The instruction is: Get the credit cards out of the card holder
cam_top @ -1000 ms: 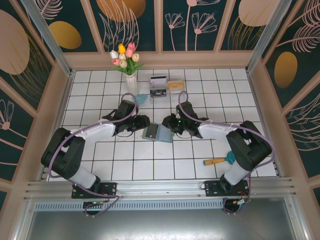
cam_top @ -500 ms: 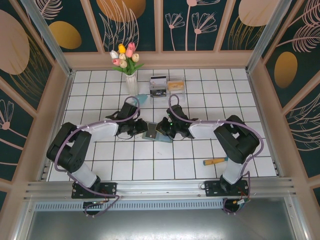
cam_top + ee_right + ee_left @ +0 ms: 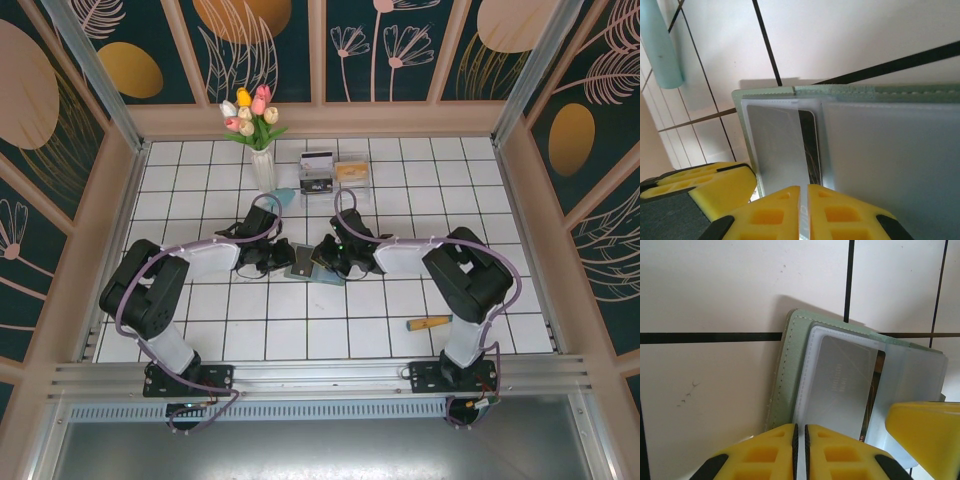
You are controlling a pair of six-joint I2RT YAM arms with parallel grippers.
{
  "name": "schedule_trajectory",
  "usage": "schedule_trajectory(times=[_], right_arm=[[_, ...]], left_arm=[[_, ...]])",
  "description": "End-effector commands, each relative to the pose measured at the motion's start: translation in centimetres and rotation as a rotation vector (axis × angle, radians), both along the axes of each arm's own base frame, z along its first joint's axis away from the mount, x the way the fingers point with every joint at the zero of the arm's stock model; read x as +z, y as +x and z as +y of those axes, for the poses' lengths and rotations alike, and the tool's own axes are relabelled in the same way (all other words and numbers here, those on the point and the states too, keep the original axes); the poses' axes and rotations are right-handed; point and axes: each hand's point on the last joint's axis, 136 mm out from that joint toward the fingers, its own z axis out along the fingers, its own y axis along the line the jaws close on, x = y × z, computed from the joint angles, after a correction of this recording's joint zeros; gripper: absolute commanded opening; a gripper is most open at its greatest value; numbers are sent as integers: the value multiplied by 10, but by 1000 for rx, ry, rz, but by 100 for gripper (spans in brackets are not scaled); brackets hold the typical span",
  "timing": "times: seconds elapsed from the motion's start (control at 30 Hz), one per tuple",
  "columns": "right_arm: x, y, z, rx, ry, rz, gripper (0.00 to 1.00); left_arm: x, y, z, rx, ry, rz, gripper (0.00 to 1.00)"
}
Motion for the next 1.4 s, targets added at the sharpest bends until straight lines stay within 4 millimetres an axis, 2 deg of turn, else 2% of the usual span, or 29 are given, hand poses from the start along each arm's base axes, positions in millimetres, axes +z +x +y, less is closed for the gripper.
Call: schedule_trajectory(times=[0.0, 0.27, 0.3, 0.5, 0.9, 1.13, 1.37], right_arm=[[-6, 1, -2, -6, -54, 11, 14], [-12, 0, 0, 7, -57, 31, 15], [-13, 0, 1, 11, -53, 33, 16], [-18, -2, 5, 31, -26, 55, 15], [-26, -3, 0, 30, -63, 77, 22], [-21, -3, 6, 66, -37, 53, 15], [-27, -6, -5, 50, -86, 61, 9]], left_arm=[[-3, 1, -4, -2, -14, 4, 14], [-4, -2, -4, -10, -14, 14, 14], [-13, -4, -3, -10, -1, 38, 13], [-19, -7, 0, -17, 22, 56, 13], [-21, -8, 6, -12, 60, 54, 13], [-21, -8, 7, -13, 63, 54, 13], [-22, -9, 9, -11, 76, 53, 13]])
